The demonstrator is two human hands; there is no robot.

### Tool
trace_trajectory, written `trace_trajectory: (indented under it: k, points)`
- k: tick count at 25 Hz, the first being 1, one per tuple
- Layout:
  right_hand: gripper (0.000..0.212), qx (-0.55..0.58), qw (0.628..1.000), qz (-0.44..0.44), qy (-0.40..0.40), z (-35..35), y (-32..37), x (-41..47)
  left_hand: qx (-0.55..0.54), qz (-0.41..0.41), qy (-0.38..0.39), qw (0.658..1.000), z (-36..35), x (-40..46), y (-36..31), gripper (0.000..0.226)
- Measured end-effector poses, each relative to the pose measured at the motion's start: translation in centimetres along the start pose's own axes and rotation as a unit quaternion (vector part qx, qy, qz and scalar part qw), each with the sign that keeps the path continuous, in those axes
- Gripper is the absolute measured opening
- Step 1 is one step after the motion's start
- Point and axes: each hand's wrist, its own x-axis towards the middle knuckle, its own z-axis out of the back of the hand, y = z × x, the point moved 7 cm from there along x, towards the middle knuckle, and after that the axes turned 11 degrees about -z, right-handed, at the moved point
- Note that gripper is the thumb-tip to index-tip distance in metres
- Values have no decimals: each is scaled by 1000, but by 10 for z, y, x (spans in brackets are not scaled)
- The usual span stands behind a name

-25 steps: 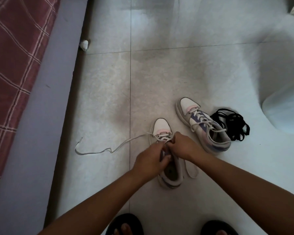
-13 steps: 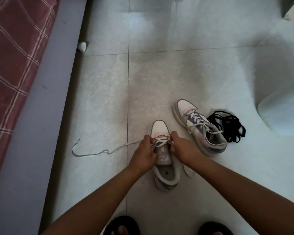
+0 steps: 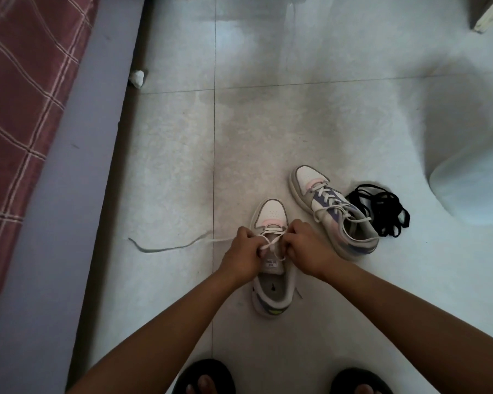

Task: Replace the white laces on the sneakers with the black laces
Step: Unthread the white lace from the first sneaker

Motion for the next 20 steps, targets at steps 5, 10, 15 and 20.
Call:
trace_trajectory:
  k: [5, 10, 15, 20]
  points:
    - [21, -6, 999, -34, 7, 1, 0, -3, -275, 88, -102, 952, 33, -12, 15, 31]
    - [33, -38, 999, -35, 0, 8, -5, -9, -517, 232, -169, 806, 52, -24, 56, 37]
    - [57, -211, 977, -8, 17, 5, 3, -5, -378, 387, -154, 827, 43, -48, 96, 24]
    - [22, -26, 999, -31, 23, 4, -3, -7, -68, 364, -132, 920, 69, -44, 97, 38]
